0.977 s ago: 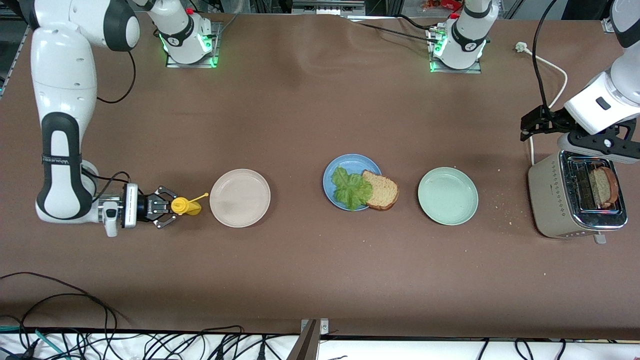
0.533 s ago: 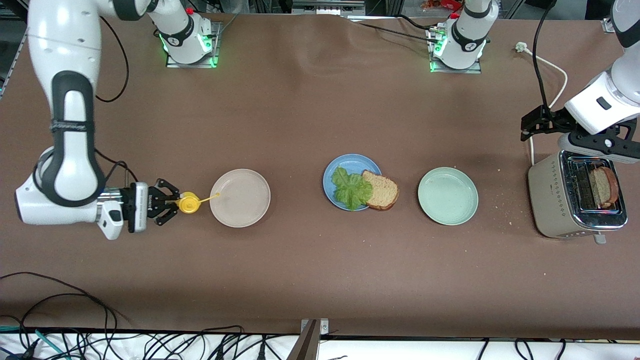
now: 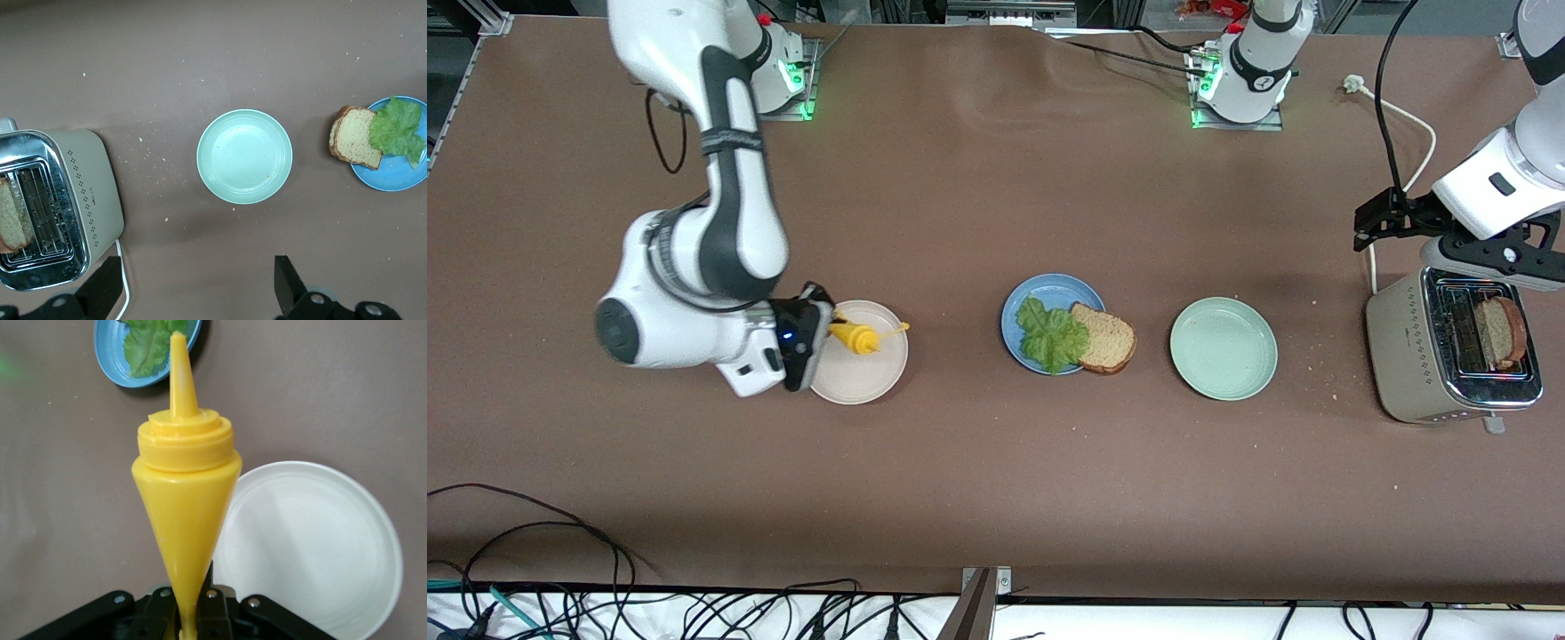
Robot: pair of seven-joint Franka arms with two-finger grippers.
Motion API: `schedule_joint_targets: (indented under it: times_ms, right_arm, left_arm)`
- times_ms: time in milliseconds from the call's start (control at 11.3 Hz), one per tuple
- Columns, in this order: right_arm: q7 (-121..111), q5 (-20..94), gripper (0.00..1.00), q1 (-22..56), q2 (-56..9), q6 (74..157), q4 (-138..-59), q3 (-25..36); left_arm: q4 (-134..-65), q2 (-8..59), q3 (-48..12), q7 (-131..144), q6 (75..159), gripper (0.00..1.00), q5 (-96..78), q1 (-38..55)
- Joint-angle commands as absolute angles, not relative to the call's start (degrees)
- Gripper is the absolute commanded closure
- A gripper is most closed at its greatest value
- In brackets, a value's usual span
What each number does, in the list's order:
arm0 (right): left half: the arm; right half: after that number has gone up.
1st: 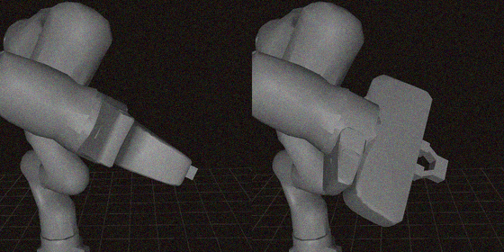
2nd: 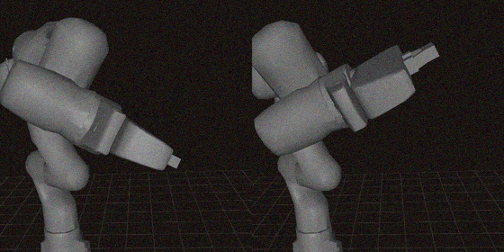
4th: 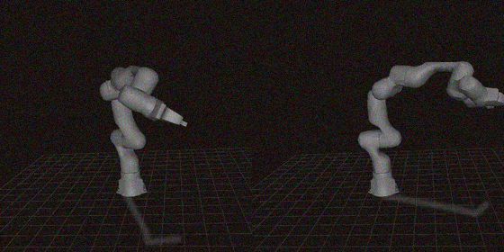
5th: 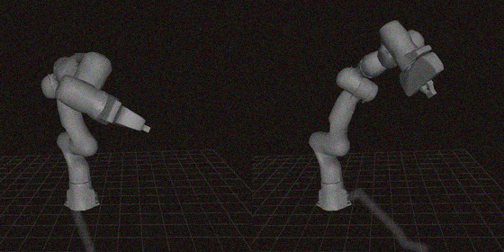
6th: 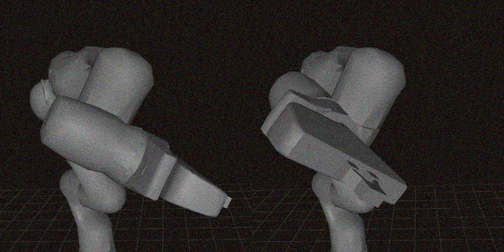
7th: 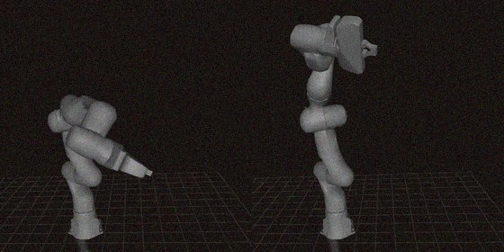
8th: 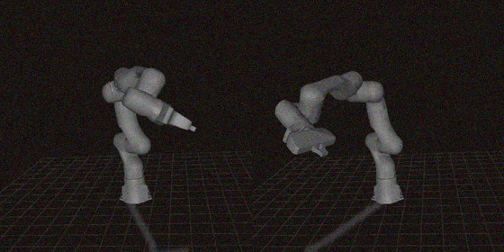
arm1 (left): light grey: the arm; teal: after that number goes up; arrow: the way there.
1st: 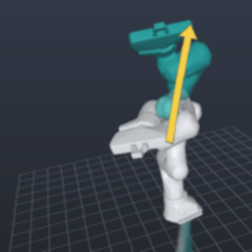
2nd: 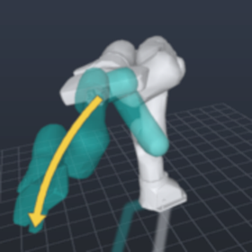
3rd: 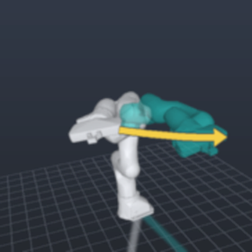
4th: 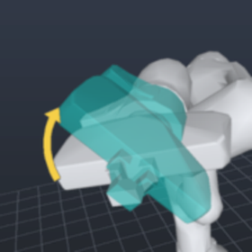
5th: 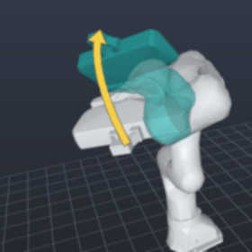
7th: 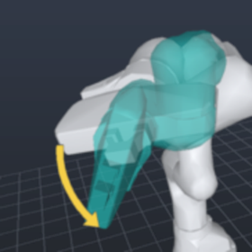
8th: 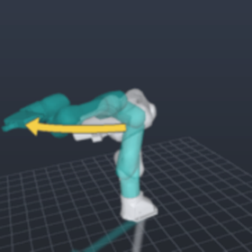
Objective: Make sandwich in blue plate with both arms
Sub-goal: 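Carry the mustard bottle with the right gripper to the blue plate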
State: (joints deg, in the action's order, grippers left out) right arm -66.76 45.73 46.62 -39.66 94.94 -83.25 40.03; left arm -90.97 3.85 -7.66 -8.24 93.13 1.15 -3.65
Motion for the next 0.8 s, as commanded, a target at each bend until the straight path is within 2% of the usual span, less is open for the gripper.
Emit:
schedule_joint_targets:
  times_ms: [0, 355, 711]
  right_arm:
    - [-47.27, 34.5, 1.0, 54.64, -37.97, 94.58, -79.48, 40.09]
    - [-23.95, 21.13, 1.0, 65.89, -40.15, 88.36, -73.23, 37.88]
    - [-15.91, 15.3, 1.0, 71.8, -51.56, 80.16, -59.1, 38.14]
  left_arm:
    - [-89.47, 4.31, -7.65, -9.58, 91.76, 0.0, -0.17, -4.04]
    - [-89.47, 4.31, -7.56, -10.37, 91.76, 0.0, -0.44, -4.04]
    - [-89.47, 4.31, -7.56, -10.37, 91.84, 0.0, -0.44, -4.04]
